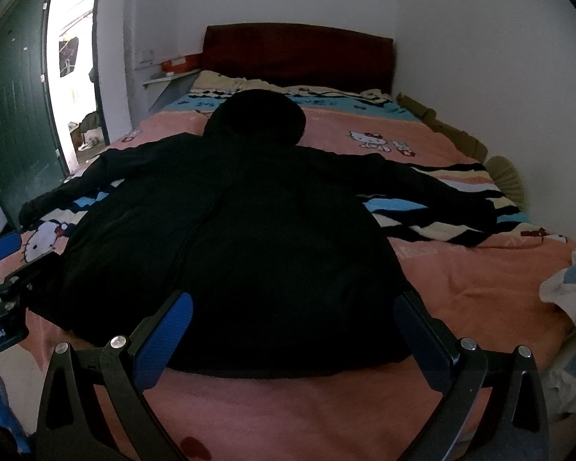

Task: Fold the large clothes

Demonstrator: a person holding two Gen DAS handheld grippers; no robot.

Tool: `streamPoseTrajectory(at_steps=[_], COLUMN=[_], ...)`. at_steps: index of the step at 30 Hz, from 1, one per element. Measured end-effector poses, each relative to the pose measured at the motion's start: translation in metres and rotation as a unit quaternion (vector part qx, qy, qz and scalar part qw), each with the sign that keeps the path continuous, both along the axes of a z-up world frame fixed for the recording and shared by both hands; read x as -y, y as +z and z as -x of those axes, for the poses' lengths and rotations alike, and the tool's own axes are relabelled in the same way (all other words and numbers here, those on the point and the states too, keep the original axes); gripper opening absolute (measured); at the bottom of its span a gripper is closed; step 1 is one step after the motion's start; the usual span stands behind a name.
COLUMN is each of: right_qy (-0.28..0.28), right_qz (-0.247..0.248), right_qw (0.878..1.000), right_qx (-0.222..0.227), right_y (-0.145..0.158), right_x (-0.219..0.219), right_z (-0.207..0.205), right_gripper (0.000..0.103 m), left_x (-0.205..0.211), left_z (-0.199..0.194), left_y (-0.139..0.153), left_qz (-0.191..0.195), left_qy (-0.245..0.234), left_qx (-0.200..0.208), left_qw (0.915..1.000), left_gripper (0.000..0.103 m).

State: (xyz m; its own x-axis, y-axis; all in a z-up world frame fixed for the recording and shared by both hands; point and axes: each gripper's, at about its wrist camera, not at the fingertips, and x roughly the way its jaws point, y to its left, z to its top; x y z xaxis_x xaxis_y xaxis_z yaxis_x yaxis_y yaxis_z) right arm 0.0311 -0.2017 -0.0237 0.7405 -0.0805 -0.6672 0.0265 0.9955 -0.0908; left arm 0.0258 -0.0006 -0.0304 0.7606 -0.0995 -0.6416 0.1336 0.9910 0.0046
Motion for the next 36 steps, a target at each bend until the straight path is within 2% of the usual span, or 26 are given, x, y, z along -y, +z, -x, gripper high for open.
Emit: streamPoseTrajectory(at_steps=[27,31,36], right_qy=[-0.004,-0.002,0.001], right_qz=[0.019,0.021,0.023], right_qw=[1.000,1.000,1.000], right_qx=[-0.008,-0.009,-0.001], right_y=[-0.002,0.001,0.010], right_x=[-0.009,-0.010,-0.012], right_z=[-0.012,-0.015,-0.020], right_gripper=[0.102,0.102,0.102], left_x=[-0.004,-0.005,-0.013], left_z=[-0.019,-0.025,-0.037], left_y=[-0.003,-0.003,0.003], left_qz=[0.016,0.023,0.050], left_qy=[-0.033,-0.041,-0.040], left_qx=[-0.024,-0.034,-0.038], left_qw=[0.9990,0.9983,0.9972], left_gripper=[0.086,0.086,0.086])
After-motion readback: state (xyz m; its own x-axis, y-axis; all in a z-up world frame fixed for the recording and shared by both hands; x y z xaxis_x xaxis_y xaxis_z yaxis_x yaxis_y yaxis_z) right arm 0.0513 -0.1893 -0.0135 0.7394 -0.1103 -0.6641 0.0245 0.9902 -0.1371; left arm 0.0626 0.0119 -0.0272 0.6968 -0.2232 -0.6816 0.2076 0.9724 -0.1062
